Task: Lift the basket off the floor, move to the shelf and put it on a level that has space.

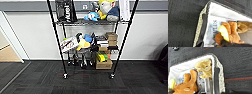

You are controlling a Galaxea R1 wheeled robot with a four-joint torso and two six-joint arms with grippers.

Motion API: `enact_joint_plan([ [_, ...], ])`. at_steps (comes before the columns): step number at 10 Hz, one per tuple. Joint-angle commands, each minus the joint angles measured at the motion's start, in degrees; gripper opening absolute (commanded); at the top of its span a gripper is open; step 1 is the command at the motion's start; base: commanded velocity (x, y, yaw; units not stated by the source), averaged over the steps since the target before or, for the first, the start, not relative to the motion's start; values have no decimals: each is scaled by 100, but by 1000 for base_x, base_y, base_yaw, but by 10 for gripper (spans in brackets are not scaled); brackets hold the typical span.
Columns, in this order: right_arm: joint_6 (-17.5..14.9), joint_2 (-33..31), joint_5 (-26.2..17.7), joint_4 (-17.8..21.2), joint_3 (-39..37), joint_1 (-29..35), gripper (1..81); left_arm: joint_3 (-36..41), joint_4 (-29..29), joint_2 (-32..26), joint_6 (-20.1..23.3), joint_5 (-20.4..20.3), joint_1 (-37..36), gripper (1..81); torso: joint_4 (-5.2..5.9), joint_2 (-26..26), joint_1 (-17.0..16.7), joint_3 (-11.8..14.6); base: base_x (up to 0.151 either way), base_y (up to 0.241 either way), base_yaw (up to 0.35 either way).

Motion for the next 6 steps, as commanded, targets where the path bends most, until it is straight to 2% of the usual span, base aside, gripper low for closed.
enact_joint_plan([
  [1, 3, 5, -254, 139, 11, 650, 811, -483, -2, 149, 15, 258, -732, 811, 0, 0, 0, -511, 0, 0, 0],
  [2, 3, -3, -254, 148, -6, 650, 811, -483, -2, 87, 24, 257, -775, 811, 0, 0, 2, -159, 0, 0, 0],
  [3, 3, 5, -254, 147, -33, 641, 811, -457, -63, -96, 24, 301, -933, 811, 0, 2, 5, -280, 0, 0, 0],
  [6, 3, 5, -254, 139, -68, 650, 811, -500, -2, -177, 33, 231, -1083, 811, 0, 2, 7, -330, 0, 0, 0],
])
